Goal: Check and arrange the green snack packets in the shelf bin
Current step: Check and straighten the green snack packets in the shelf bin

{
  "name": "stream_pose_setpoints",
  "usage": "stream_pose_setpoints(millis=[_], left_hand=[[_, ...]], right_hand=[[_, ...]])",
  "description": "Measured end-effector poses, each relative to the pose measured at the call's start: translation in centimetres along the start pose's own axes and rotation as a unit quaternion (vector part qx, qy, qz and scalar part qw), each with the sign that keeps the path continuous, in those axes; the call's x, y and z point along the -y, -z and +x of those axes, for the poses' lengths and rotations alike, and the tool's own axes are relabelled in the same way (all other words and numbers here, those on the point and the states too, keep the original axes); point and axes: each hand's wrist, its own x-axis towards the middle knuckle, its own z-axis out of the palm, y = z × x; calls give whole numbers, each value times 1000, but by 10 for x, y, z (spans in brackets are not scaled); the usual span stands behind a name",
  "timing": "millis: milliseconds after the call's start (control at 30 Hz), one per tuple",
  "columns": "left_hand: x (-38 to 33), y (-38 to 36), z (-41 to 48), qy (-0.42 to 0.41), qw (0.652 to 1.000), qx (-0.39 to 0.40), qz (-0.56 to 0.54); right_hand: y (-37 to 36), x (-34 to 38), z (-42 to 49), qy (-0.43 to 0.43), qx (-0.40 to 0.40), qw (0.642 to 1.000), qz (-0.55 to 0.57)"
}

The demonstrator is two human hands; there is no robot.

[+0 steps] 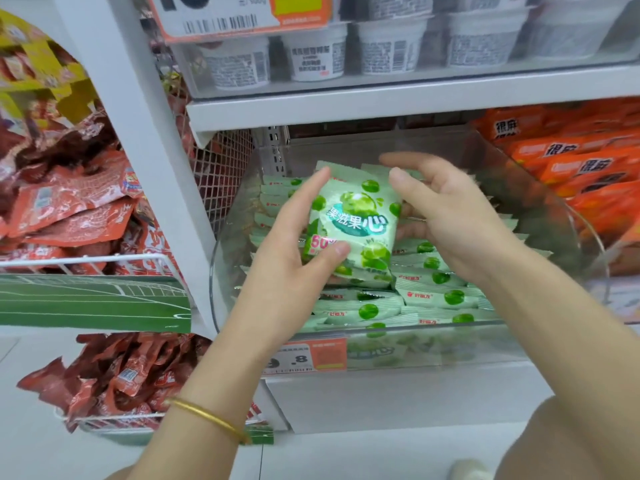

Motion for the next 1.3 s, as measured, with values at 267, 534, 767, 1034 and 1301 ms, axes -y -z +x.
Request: stream_pose_setpoints(millis=[267,534,767,1034,1301], left_hand=[[3,-7,4,10,996,4,-90],[0,-4,5,11,991,48,-125],[-2,-4,3,5,990,53,-130],[7,-2,2,-4,998,-30,53],[-6,-12,-3,-60,923,-118,361]], right_hand=[[-7,-1,-10,128,68,984,-103],[-9,-2,-9,123,56,990,-34],[-10,-3,-7,81,44,995,35],[-8,0,-6,-21,9,999,44],[-14,2,-9,-31,27,994,104]])
